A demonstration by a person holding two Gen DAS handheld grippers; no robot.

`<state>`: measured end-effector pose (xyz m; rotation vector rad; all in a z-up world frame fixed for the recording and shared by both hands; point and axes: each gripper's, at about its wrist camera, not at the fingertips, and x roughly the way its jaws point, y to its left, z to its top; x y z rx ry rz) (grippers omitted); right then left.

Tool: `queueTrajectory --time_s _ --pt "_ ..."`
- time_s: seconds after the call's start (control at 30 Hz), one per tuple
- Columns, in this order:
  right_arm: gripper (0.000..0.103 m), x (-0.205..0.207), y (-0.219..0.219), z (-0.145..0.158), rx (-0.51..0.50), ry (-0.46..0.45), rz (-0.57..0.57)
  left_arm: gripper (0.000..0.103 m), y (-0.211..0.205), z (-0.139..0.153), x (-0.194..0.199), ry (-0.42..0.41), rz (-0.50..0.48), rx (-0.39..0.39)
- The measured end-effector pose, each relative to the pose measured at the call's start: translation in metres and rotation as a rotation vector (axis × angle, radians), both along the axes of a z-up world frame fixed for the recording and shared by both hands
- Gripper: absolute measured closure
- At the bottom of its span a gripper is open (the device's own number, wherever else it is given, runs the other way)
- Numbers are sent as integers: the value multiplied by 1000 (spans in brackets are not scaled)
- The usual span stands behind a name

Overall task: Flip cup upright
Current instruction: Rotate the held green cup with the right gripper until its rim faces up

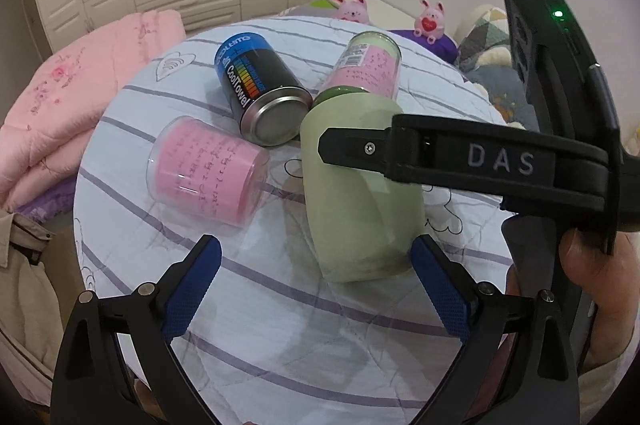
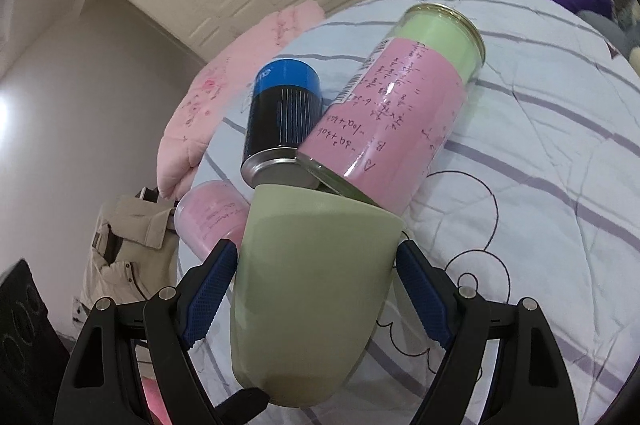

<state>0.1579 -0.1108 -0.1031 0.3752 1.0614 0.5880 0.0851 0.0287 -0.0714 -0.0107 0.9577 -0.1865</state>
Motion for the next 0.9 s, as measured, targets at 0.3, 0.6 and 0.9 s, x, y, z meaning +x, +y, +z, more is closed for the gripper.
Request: queueTrajectory --time_s 0.3,0.6,0.9 --pt "21 -22 -6 19 -91 -125 -18 6 -7 4 -10 -24 -2 16" --pt "27 -46 -11 47 -191 -287 -44 6 -17 3 -13 -22 -13 31" --pt "22 -34 -26 22 -64 -124 -70 6 -16 -1 -9 -12 -1 41"
